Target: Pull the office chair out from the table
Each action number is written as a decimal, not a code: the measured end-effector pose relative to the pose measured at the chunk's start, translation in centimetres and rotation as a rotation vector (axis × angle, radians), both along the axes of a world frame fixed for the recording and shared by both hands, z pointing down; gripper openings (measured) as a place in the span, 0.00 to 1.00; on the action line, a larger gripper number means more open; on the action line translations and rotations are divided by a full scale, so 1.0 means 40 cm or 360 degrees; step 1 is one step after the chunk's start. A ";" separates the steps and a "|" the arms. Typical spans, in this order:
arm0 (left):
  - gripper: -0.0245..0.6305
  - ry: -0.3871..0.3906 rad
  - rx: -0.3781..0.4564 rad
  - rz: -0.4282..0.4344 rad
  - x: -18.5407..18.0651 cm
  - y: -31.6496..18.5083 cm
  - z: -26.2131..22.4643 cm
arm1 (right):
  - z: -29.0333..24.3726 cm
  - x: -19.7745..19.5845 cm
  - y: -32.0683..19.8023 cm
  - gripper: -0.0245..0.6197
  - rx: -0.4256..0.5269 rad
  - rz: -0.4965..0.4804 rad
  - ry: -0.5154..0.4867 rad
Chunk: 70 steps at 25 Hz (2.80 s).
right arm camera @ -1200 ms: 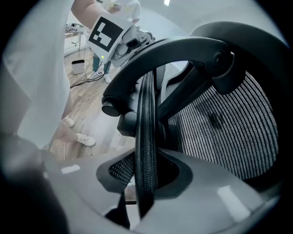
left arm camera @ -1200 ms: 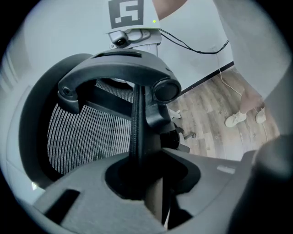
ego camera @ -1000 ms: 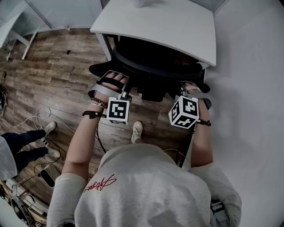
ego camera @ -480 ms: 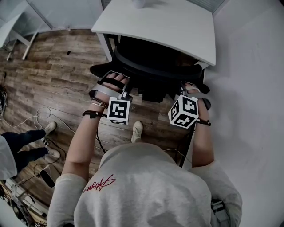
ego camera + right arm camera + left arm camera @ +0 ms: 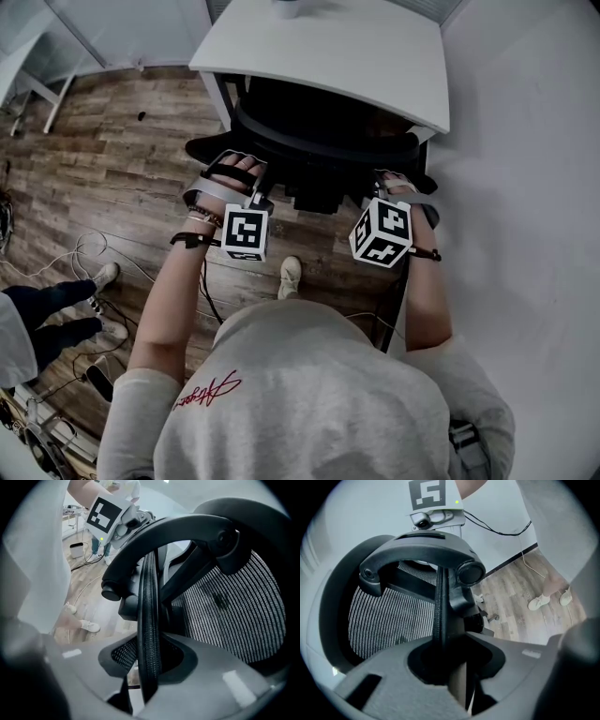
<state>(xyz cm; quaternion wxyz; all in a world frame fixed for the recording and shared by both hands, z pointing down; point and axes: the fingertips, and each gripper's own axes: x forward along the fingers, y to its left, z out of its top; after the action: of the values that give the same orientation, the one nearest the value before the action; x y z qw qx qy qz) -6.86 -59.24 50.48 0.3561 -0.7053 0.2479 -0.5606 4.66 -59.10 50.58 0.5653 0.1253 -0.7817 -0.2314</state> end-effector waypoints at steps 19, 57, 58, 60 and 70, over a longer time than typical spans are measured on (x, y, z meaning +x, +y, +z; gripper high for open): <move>0.18 0.0003 0.0059 0.0041 0.000 0.066 -0.002 | 0.000 0.000 0.073 0.20 -0.0008 0.0036 0.0003; 0.19 -0.0005 0.0114 0.0095 -0.014 0.198 0.001 | 0.003 -0.009 0.219 0.21 0.0003 0.0095 -0.0002; 0.19 -0.0006 0.0115 0.0093 -0.015 0.199 0.002 | 0.003 -0.010 0.220 0.21 0.0008 0.0096 -0.0003; 0.19 -0.0002 0.0118 0.0103 -0.013 0.202 0.002 | 0.004 -0.011 0.223 0.21 0.0016 0.0098 -0.0004; 0.19 0.0003 0.0115 0.0126 -0.009 0.218 -0.001 | 0.003 -0.010 0.241 0.21 0.0003 0.0113 -0.0002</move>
<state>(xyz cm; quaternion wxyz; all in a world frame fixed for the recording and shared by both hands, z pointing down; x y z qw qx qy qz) -7.22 -50.53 50.44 0.4030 -0.7017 0.2403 -0.5362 4.25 -49.45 50.71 0.5726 0.1535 -0.7770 -0.2119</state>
